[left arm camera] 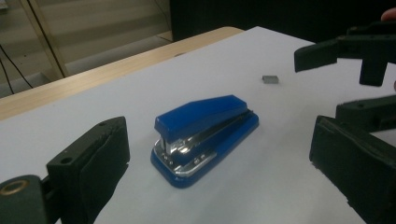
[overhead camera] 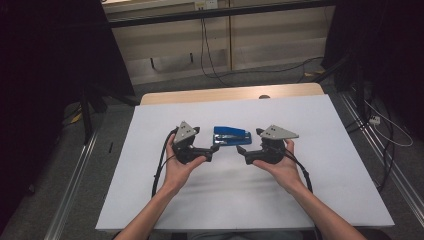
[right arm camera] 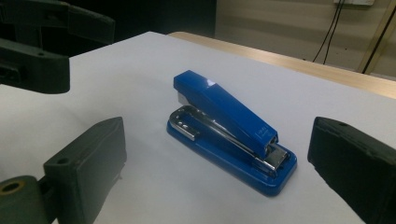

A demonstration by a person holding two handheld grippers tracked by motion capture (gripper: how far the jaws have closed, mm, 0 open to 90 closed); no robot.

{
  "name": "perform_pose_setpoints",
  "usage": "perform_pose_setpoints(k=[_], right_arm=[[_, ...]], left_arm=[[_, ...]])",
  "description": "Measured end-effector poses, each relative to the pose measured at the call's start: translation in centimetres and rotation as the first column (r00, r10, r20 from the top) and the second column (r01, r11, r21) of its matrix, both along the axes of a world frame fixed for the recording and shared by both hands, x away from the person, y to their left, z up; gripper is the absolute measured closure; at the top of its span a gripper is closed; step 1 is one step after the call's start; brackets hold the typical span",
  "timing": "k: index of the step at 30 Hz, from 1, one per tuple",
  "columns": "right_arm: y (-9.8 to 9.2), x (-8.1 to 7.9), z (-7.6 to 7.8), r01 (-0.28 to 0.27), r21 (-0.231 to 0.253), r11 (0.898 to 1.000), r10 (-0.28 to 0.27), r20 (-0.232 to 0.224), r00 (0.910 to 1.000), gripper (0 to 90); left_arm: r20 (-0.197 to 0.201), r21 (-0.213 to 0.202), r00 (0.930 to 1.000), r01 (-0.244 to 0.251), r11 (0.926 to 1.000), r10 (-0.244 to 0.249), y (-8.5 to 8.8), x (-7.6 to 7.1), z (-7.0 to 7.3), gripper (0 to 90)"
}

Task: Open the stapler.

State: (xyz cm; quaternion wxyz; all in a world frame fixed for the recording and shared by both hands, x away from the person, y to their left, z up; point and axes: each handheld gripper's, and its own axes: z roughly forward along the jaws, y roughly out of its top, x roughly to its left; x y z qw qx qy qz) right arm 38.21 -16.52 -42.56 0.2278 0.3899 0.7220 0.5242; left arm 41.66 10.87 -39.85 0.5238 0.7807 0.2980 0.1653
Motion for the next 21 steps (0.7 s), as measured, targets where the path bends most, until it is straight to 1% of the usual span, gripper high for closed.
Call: perform_pose_setpoints(k=[1, 2, 4, 6, 9, 11, 12, 14, 16, 17, 18, 21], right_arm=[[0.1, 0.2, -0.1, -0.003, -0.001, 1.0, 0.003, 0.001, 1.0, 6.6], [0.1, 0.2, -0.1, -0.003, -0.001, 1.0, 0.003, 0.001, 1.0, 6.6], [0.3, 0.5, -0.1, 0.0, -0.004, 1.0, 0.0, 0.001, 1.0, 6.7], [0.4, 0.9, -0.1, 0.001, -0.001, 1.0, -0.001, 0.0, 1.0, 8.0], [0.6, 1.4, -0.2, -0.006, -0.004, 1.0, 0.006, -0.006, 1.0, 11.6], [0.8, 1.6, -0.3, -0.006, 0.008, 1.0, 0.006, -0.004, 1.0, 14.0], [0.9, 1.8, -0.3, -0.001, 0.015, 1.0, 0.001, -0.001, 1.0, 16.0], [1.0, 2.0, -0.4, -0.001, 0.02, 1.0, 0.001, 0.007, 1.0, 19.2], [1.3, 2.1, -0.6, -0.002, 0.018, 1.0, 0.002, 0.003, 1.0, 21.2], [1.4, 2.2, -0.6, -0.007, 0.012, 1.0, 0.007, 0.004, 1.0, 22.8], [1.5, 2.2, -0.7, -0.008, 0.008, 1.0, 0.008, 0.005, 1.0, 23.9], [1.6, 2.5, -0.9, -0.001, -0.002, 1.0, 0.001, 0.008, 1.0, 31.9]], left_arm=[[0.004, 0.004, 1.0, -0.008, 1.0, 0.008, -0.2, 0.3, 0.0, 5.4], [0.015, 0.019, 0.9998, -0.013, 0.9997, 0.012, -0.3, 0.6, 0.0, 5.4], [0.028, 0.037, 0.9995, -0.016, 0.9992, 0.015, -0.6, 1.1, -0.2, 5.4], [0.025, 0.044, 0.9994, -0.025, 0.9987, 0.024, -0.6, 1.6, -0.4, 5.4], [0.017, 0.039, 0.9989, -0.045, 0.9982, 0.044, -0.6, 2.1, -0.9, 5.2], [0.006, 0.051, 0.9982, -0.059, 0.9969, 0.059, -0.4, 2.3, -1.2, 3.9], [-0.004, 0.042, 0.9981, -0.061, 0.9972, 0.062, -0.3, 2.3, -1.4, 3.9], [-0.01, 0.03, 0.9972, -0.074, 0.9968, 0.074, 0.0, 2.4, -1.6, 3.9], [-0.026, 0.027, 0.9972, -0.069, 0.9973, 0.069, 0.2, 2.4, -1.7, 4.1], [-0.039, 0.016, 0.9971, -0.065, 0.9977, 0.066, 0.3, 2.4, -1.7, 4.8], [-0.043, 0.006, 0.9972, -0.06, 0.9982, 0.06, 0.4, 2.4, -1.7, 5.7], [-0.031, 0.025, 0.9967, -0.074, 0.997, 0.075, 0.5, 2.5, -1.8, 5.7]])
